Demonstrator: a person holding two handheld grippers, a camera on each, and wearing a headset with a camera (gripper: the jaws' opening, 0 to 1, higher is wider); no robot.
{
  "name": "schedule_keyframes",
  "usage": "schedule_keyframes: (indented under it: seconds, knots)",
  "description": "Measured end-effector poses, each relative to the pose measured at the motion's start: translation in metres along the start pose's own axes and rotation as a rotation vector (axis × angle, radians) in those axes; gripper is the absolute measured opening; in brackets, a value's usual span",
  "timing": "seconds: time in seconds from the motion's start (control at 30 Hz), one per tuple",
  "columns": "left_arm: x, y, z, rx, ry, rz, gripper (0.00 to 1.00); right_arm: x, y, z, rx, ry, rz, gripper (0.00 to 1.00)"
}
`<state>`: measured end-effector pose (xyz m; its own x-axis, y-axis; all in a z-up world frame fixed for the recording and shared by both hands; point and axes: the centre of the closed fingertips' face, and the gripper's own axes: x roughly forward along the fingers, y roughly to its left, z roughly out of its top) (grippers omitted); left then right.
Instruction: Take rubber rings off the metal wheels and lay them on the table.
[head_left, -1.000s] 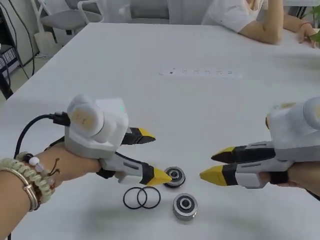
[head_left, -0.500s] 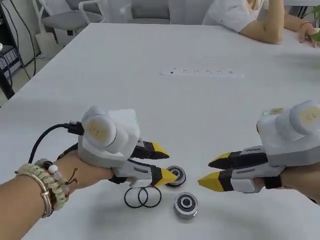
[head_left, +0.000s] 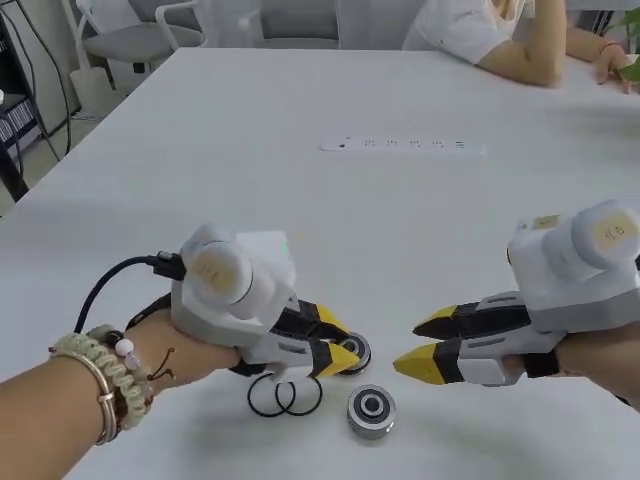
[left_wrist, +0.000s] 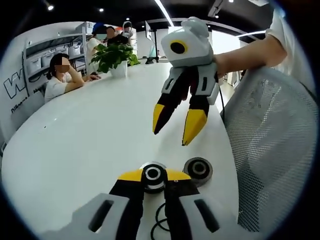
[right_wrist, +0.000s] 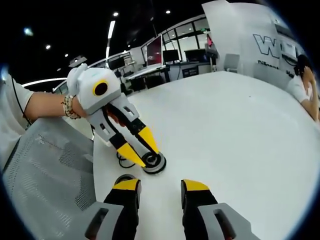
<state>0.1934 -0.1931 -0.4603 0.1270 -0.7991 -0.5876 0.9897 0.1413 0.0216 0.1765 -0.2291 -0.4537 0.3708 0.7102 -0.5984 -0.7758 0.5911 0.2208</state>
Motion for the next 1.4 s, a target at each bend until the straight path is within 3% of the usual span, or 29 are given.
schedule_keyframes:
  seconds: [0.07, 0.1, 0.4, 0.67, 0.8, 0.9, 1.0, 1.4]
  knots:
    - [0.0, 0.002, 0.0, -0.044, -0.003, 0.008, 0.08, 0.001, 0.001, -0.001, 0.002, 0.002, 0.002, 0.3]
    - [0.001, 0.002, 0.002, 0.026, -0.016, -0.002, 0.08, 0.002, 0.001, -0.001, 0.002, 0.005, 0.004, 0.3]
    - [0.005, 0.0, 0.003, 0.005, -0.022, 0.013, 0.07, 0.014, 0.004, -0.01, -0.016, 0.046, -0.015, 0.24]
    - [0.013, -0.003, 0.008, 0.007, -0.036, 0.018, 0.08, 0.023, -0.004, -0.012, -0.047, 0.048, -0.08, 0.25]
    - [0.014, -0.003, 0.009, 0.007, -0.04, 0.02, 0.08, 0.029, -0.001, -0.007, -0.043, 0.027, -0.078, 0.27]
    - [0.015, -0.004, 0.01, 0.007, -0.044, 0.02, 0.08, 0.032, -0.001, -0.007, -0.089, 0.034, -0.099, 0.26]
    - [0.015, -0.004, 0.01, 0.006, -0.048, 0.019, 0.08, 0.033, 0.005, -0.01, -0.071, 0.047, -0.062, 0.2]
    - [0.016, -0.004, 0.011, -0.001, -0.053, 0.023, 0.08, 0.029, 0.002, -0.012, -0.125, 0.069, -0.063, 0.13]
